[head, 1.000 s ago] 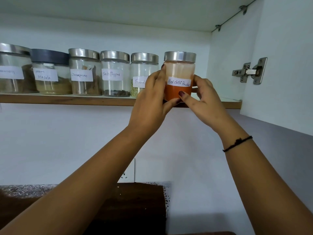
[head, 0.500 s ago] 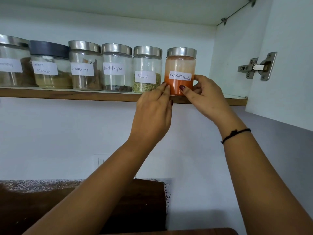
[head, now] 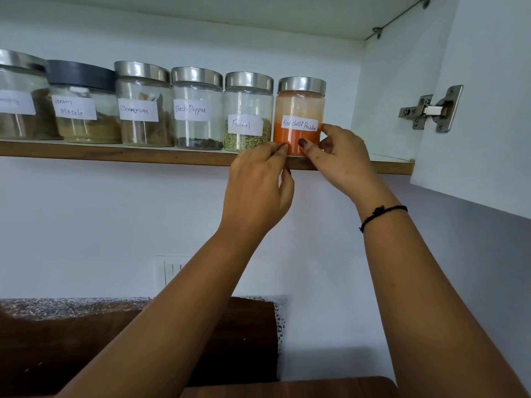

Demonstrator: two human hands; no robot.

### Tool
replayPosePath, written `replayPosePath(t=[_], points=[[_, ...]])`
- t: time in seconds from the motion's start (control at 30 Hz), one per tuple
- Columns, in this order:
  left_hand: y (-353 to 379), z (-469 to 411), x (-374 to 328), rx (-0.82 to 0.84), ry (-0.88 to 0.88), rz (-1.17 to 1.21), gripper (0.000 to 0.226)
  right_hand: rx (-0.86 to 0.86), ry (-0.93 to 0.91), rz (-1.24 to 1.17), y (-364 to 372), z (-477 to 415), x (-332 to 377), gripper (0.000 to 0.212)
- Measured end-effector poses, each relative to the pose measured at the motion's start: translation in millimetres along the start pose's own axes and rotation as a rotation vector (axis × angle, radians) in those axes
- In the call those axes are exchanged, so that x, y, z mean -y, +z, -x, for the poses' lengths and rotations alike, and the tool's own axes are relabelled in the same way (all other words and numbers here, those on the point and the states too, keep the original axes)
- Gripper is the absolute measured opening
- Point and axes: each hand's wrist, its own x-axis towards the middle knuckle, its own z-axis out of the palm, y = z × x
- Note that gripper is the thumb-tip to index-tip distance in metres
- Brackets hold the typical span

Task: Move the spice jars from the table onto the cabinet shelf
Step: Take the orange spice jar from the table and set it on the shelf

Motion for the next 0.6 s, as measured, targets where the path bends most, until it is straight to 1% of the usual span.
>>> replayPosePath(t=[0.13,0.3,0.4,0.47,0.6], points=[[-1.2,-1.5,-0.7,0.016,-0.03,0.025,0.038,-0.029,-0.002,0.071,3.7,-1.2,1.2,0.057],[-0.4,0.5,-0.5,0.018,-0.041,0.021,0.036,-0.114,0.028,0.057,7.0,0.1,1.2,0.057],[0.2,0.3,-0.5,0.019,-0.035,0.028,0.035,-0.177,0.045,0.033,6.4,1.4,3.1,0.047],[0.4,0.2,0.7,0.025,-0.032,0.033,0.036,-0.18,0.038,0.009,5.5,1.4,2.0,0.041],[0.0,-0.7,1.0,0.042,-0.04,0.037,0.036,-0.156,-0.006,-0.069,4.5,5.7,0.1,0.036]])
